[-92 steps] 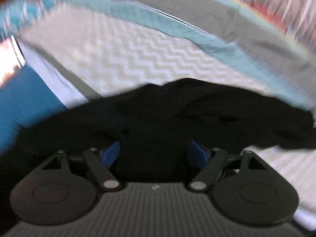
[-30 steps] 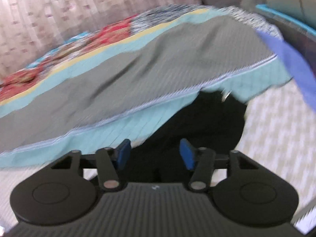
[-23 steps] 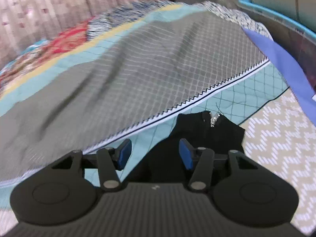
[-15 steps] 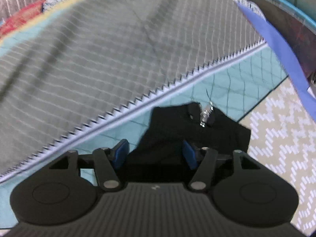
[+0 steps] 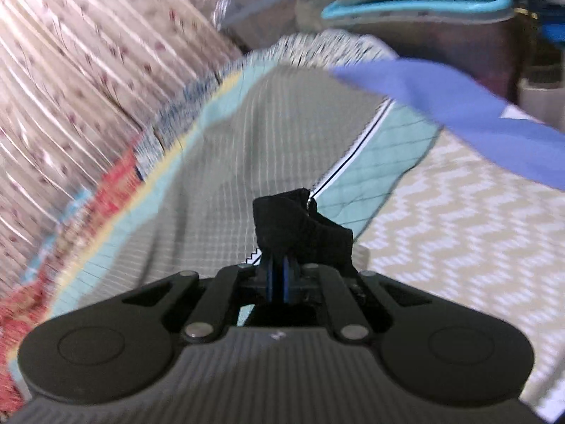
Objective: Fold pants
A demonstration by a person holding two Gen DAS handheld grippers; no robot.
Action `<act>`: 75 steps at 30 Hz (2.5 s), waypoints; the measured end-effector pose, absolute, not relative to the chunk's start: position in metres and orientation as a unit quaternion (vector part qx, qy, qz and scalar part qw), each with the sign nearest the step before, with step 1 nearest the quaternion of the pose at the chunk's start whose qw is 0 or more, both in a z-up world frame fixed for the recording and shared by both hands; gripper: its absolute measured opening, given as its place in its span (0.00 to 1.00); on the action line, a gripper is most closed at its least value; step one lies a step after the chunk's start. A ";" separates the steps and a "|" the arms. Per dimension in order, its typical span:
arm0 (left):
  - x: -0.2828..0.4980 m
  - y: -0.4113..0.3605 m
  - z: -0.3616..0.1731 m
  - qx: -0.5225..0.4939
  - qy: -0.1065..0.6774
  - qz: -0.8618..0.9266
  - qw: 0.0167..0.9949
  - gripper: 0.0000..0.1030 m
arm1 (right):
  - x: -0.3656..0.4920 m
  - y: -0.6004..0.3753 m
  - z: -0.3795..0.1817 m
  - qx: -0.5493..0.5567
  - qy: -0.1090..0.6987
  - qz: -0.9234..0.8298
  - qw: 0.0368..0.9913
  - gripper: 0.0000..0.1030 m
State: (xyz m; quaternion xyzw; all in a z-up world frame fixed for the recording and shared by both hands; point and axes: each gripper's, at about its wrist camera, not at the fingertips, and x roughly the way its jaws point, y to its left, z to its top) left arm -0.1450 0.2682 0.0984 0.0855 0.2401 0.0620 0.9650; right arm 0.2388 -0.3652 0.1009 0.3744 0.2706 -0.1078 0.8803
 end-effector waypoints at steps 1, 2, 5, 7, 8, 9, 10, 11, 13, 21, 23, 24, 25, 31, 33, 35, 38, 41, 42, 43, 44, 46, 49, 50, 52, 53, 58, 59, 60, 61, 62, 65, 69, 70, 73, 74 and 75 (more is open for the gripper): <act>-0.151 0.271 0.102 0.085 0.233 0.067 0.966 0.11 | 0.217 -0.371 0.108 0.376 0.264 -0.109 0.882 0.08; -0.155 0.272 0.104 0.085 0.229 0.070 0.967 0.10 | 0.197 -0.372 0.115 0.378 0.259 -0.111 0.882 0.07; -0.175 0.276 0.111 0.080 0.219 0.066 0.970 0.10 | 0.135 -0.388 0.124 0.391 0.241 -0.118 0.880 0.07; -0.191 0.275 0.111 0.082 0.216 0.059 0.971 0.10 | 0.098 -0.397 0.121 0.399 0.233 -0.131 0.877 0.07; -0.198 0.274 0.111 0.084 0.216 0.056 0.971 0.10 | 0.083 -0.401 0.118 0.403 0.230 -0.138 0.875 0.07; -0.205 0.273 0.109 0.087 0.217 0.050 0.971 0.09 | 0.067 -0.404 0.115 0.407 0.228 -0.146 0.873 0.07; -0.211 0.272 0.108 0.089 0.219 0.044 0.971 0.09 | 0.046 -0.411 0.110 0.411 0.224 -0.153 0.870 0.07; -0.219 0.270 0.105 0.091 0.222 0.037 0.970 0.09 | 0.033 -0.414 0.105 0.417 0.220 -0.161 0.867 0.07; -0.231 0.266 0.096 0.094 0.231 0.026 0.968 0.09 | 0.000 -0.426 0.088 0.441 0.212 -0.179 0.854 0.07; -0.261 0.251 0.056 0.116 0.287 -0.002 0.951 0.15 | -0.075 -0.455 0.014 0.493 0.241 -0.283 0.787 0.26; -0.265 0.253 0.053 0.109 0.304 -0.008 0.946 0.26 | -0.086 -0.458 0.008 0.504 0.228 -0.305 0.775 0.55; -0.268 0.256 0.053 0.099 0.311 -0.010 0.945 0.38 | -0.092 -0.460 0.007 0.511 0.216 -0.314 0.771 0.59; -0.271 0.261 0.055 0.082 0.317 -0.014 0.945 0.44 | -0.098 -0.460 0.008 0.522 0.202 -0.318 0.765 0.59; -0.293 0.328 0.073 -0.109 0.325 -0.006 0.940 0.64 | -0.099 -0.427 0.047 0.453 0.177 -0.243 0.839 0.59; -0.293 0.347 0.073 -0.176 0.320 0.002 0.931 0.70 | -0.080 -0.397 0.058 0.417 0.200 -0.169 0.870 0.59; -0.288 0.360 0.067 -0.228 0.321 0.001 0.919 0.76 | -0.054 -0.349 0.068 0.368 0.238 -0.075 0.896 0.59; -0.276 0.364 0.053 -0.280 0.335 -0.018 0.899 0.76 | -0.022 -0.244 0.084 0.238 0.289 0.080 0.924 0.59; -0.267 0.361 0.041 -0.325 0.346 -0.042 0.879 0.89 | -0.016 -0.123 0.094 0.089 0.311 0.255 0.911 0.63; -0.264 0.361 0.037 -0.339 0.348 -0.048 0.873 0.93 | -0.020 -0.086 0.095 0.045 0.316 0.314 0.894 0.69; -0.262 0.362 0.033 -0.361 0.352 -0.058 0.862 0.95 | -0.026 -0.050 0.095 0.003 0.316 0.372 0.873 0.73; -0.260 0.363 0.029 -0.379 0.353 -0.066 0.853 0.98 | -0.032 -0.019 0.093 -0.032 0.313 0.420 0.851 0.78; -0.258 0.363 0.022 -0.406 0.355 -0.075 0.838 1.00 | -0.047 0.037 0.088 -0.106 0.298 0.505 0.803 0.83; -0.261 0.363 0.018 -0.410 0.359 -0.065 0.836 1.00 | -0.061 0.094 0.077 -0.189 0.272 0.567 0.754 0.88; -0.265 0.365 0.018 -0.408 0.358 -0.061 0.838 1.00 | -0.066 0.109 0.073 -0.222 0.263 0.579 0.739 0.88; -0.275 0.370 0.020 -0.410 0.352 -0.049 0.840 1.00 | -0.077 0.137 0.067 -0.292 0.232 0.592 0.715 0.88; -0.279 0.373 0.020 -0.412 0.349 -0.042 0.840 1.00 | -0.082 0.148 0.063 -0.321 0.213 0.596 0.705 0.88; -0.294 0.386 0.016 -0.430 0.347 -0.012 0.834 1.00 | -0.082 0.171 0.036 -0.414 0.169 0.575 0.685 0.88; -0.294 0.386 0.015 -0.430 0.348 -0.011 0.833 1.00 | -0.082 0.173 0.029 -0.435 0.157 0.558 0.689 0.81; -0.293 0.385 0.016 -0.430 0.349 -0.013 0.833 1.00 | -0.082 0.166 0.027 -0.444 0.152 0.547 0.694 0.52; -0.291 0.383 0.017 -0.429 0.349 -0.018 0.833 1.00 | -0.077 0.164 0.029 -0.430 0.167 0.545 0.700 0.39; -0.287 0.380 0.018 -0.426 0.350 -0.025 0.834 1.00 | -0.069 0.159 0.039 -0.394 0.190 0.548 0.713 0.28; -0.273 0.371 0.021 -0.424 0.350 -0.050 0.834 1.00 | -0.045 0.138 0.070 -0.273 0.229 0.541 0.762 0.16; -0.251 0.362 0.030 -0.422 0.341 -0.076 0.837 1.00 | -0.009 0.108 0.106 -0.135 0.244 0.490 0.826 0.14; -0.246 0.360 0.036 -0.421 0.330 -0.083 0.841 1.00 | 0.003 0.103 0.116 -0.114 0.239 0.469 0.843 0.14; -0.243 0.358 0.053 -0.416 0.300 -0.100 0.853 1.00 | 0.034 0.087 0.150 -0.055 0.213 0.402 0.889 0.14; -0.244 0.358 0.058 -0.413 0.291 -0.102 0.857 1.00 | 0.042 0.082 0.160 -0.030 0.200 0.380 0.903 0.14; -0.246 0.358 0.060 -0.413 0.285 -0.102 0.859 1.00 | 0.047 0.080 0.165 -0.010 0.187 0.364 0.912 0.14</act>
